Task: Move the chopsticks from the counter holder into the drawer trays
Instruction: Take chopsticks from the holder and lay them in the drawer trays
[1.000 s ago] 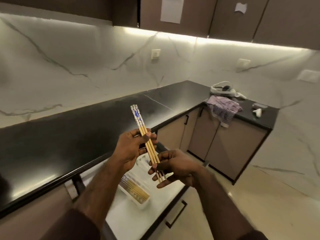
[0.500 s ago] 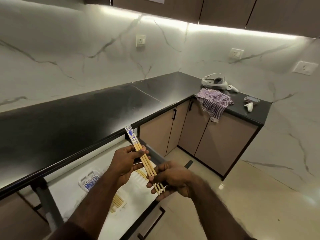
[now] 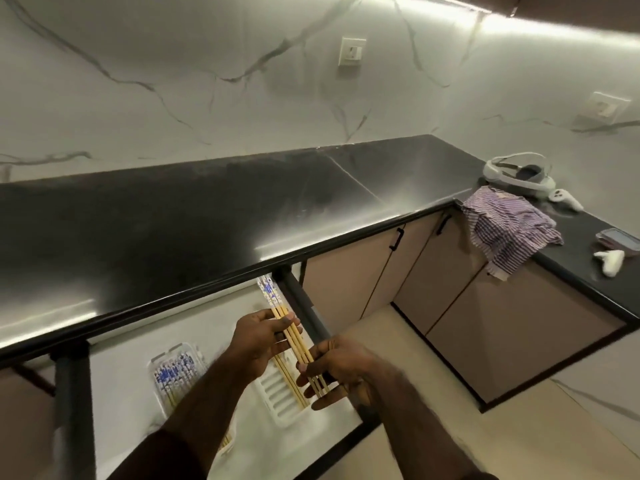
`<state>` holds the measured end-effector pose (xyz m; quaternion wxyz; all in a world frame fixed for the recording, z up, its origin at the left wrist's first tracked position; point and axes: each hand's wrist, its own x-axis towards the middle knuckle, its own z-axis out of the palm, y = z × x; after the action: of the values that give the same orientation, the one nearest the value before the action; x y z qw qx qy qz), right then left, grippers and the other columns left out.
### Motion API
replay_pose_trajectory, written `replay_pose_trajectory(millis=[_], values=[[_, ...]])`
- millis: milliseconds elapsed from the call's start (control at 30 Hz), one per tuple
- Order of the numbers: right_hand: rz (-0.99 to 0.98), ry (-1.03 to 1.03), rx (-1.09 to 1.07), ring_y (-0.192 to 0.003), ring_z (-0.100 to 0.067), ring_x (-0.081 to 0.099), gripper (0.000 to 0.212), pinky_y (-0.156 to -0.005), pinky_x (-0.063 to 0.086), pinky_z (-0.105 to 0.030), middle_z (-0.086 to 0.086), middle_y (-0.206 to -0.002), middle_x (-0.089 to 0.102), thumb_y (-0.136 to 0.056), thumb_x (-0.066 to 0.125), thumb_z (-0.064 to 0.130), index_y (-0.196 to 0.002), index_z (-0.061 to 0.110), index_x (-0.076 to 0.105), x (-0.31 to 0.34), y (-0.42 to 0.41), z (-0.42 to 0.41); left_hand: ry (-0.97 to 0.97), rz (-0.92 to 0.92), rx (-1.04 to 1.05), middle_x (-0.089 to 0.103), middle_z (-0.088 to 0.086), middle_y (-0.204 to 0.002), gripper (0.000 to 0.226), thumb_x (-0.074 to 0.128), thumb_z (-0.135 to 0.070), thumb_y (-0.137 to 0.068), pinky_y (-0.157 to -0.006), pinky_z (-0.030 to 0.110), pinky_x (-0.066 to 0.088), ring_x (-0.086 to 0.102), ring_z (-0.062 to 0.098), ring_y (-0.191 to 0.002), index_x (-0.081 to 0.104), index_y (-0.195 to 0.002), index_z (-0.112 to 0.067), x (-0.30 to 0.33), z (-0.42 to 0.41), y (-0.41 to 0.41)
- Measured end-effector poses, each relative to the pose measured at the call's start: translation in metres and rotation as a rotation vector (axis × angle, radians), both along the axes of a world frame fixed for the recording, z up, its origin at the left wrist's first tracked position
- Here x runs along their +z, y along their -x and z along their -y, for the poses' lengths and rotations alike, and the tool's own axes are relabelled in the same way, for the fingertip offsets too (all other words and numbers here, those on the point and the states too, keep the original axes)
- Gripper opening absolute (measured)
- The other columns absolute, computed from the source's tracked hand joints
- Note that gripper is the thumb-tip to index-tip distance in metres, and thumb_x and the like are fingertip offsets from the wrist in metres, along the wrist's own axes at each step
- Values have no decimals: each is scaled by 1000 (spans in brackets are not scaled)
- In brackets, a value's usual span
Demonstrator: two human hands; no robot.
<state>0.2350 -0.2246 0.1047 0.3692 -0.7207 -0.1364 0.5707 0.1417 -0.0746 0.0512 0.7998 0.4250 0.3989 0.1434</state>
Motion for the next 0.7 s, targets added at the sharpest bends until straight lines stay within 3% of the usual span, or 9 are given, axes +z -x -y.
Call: replay_pose_trajectory(millis=[267,433,700], values=[[-33,134,118,-71,-24,76,7,-59,61,-39,-11,-78,77,-84,71,1,-90,4,72,-71,-25,-24,91,-137,151,71,22,-83,18,63,-2,-89,-65,39,60,71,32,-77,65,-103,10,-55,5,-17],[3,201,166,-68,-21,75,7,-57,61,-35,-11,-80,76,-88,68,4,-94,3,71,-113,-24,-39,180,-233,259,69,25,-89,23,61,1,-90,-81,49,58,68,35,-79,63,-110,12,-90,5,-21],[126,253,174,-68,-18,74,12,-55,61,-31,-6,-83,74,-89,69,10,-101,8,68,-160,-26,-58,269,-315,281,67,21,-83,23,53,-4,-93,-70,42,58,65,32,-73,63,-109,8,-125,-7,-32]])
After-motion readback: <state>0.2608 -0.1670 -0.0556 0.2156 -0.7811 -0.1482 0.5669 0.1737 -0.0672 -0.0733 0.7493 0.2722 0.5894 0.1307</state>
